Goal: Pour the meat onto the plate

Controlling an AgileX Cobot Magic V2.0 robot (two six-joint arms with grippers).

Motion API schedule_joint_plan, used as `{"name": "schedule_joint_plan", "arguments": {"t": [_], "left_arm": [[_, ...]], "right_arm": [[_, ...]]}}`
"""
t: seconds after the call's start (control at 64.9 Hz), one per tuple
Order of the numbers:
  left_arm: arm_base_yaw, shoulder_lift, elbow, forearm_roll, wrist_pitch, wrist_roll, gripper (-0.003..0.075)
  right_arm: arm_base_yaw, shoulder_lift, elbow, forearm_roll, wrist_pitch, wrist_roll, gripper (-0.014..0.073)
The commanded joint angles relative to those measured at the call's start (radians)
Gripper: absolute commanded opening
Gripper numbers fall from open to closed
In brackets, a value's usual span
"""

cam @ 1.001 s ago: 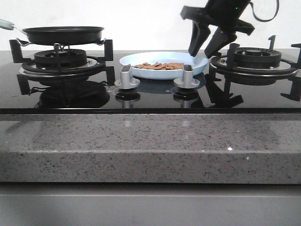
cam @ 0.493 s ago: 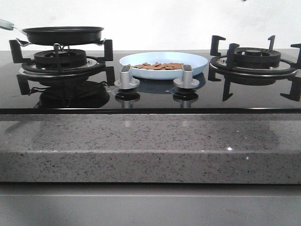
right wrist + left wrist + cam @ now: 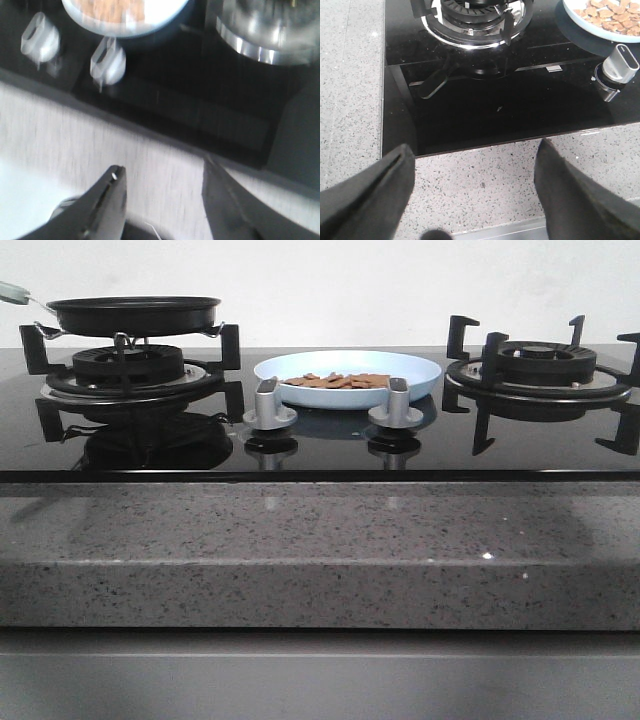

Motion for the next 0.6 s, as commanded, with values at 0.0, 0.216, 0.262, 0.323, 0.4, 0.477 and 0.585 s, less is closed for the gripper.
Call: {"name": "schedule_joint_plan", "arguments": {"t": [0.0,0.216,0.262,0.323,0.4,0.477,0.585], "left_arm": [[-0.008,-0.001,-0.025,-0.008,-0.053,-0.007,0.0492],[-0.008,-0.001,-0.025,-0.008,-0.052,-0.007,0.0493],[-0.008,-0.001,-0.025,-0.008,-0.052,-0.007,0.0492],[-0.008,-0.001,-0.025,-0.008,-0.052,-0.007,0.0492],[-0.008,-0.001,-0.025,-0.008,-0.052,-0.007,0.0492],[-0.008,-0.001,-0.025,-0.008,-0.052,-0.007,0.0492],[-0.008,-0.001,-0.025,-0.008,-0.052,-0.007,0.0471]], "right_arm": [[-0.002,-0.11,0.05,-0.01,-0.031,0.024,0.0384],[-0.002,-0.331,0.206,-0.082,-0.007,0.128,0.0384],[-0.002,-0.376,0.23,-0.106,0.011,0.145,0.0384],[-0.002,-0.421,0.255,-0.117,0.03,0.155,0.0384],[-0.002,-0.472,0.274,-0.119,0.058,0.156,0.0384],[-0.002,-0.512,0.288,-0.119,0.083,0.156,0.0384],[-0.002,-0.539,0.3,-0.119,0.107,0.156,0.037]]}}
